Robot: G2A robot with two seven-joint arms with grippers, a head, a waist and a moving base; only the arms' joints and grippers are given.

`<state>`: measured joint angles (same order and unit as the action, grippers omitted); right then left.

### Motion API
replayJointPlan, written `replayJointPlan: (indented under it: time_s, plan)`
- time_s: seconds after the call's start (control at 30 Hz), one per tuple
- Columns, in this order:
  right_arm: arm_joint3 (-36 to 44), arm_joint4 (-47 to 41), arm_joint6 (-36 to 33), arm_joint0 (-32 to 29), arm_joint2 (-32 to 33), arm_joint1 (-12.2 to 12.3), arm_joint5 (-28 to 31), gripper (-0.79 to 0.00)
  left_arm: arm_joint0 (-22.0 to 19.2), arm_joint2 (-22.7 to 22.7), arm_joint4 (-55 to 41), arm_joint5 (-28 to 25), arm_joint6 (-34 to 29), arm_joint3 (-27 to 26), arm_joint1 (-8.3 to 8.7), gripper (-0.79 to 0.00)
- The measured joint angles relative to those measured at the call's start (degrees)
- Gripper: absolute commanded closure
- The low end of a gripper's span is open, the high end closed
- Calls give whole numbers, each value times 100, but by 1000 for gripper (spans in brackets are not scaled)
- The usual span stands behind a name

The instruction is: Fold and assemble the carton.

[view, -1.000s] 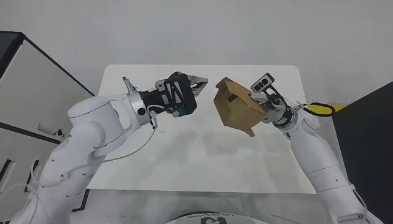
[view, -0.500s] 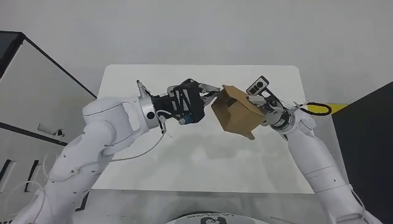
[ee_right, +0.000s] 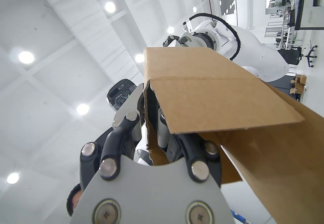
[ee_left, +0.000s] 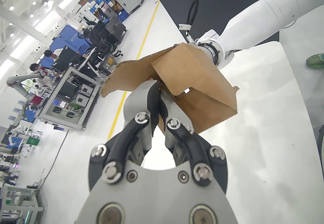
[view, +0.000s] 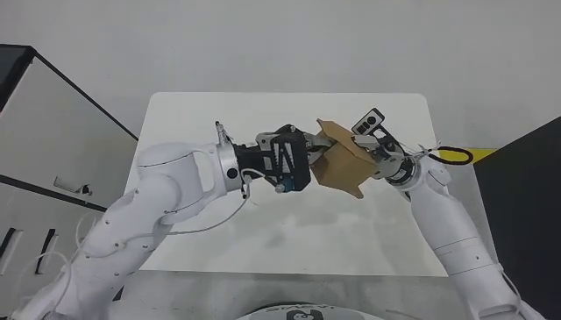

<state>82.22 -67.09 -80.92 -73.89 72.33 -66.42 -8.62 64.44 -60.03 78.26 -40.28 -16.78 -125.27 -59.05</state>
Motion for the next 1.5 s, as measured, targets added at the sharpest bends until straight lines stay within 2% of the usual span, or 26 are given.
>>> replayJointPlan:
  time_s: [0.37, 0.7, 1.03, 1.33, 1.5]
  plan:
    - [15, 104, 3, -12, 22, -2, 133, 0, 18, -148, -94, 25, -109, -49, 0, 0]
    - [39, 91, -59, -20, 21, -13, 212, 0, -20, 23, -111, -22, -73, 43, -35, 0]
    - [13, 124, -17, -20, 59, -18, 301, 0, -21, -131, -147, -19, -84, 3, -31, 0]
    - [-7, 135, -19, 4, 43, -27, 298, 0, -10, -35, -115, -28, -6, 129, -52, 0]
    - [-79, 122, 65, 17, 85, -28, 314, 0, -12, -175, -113, 34, -13, 77, -46, 0]
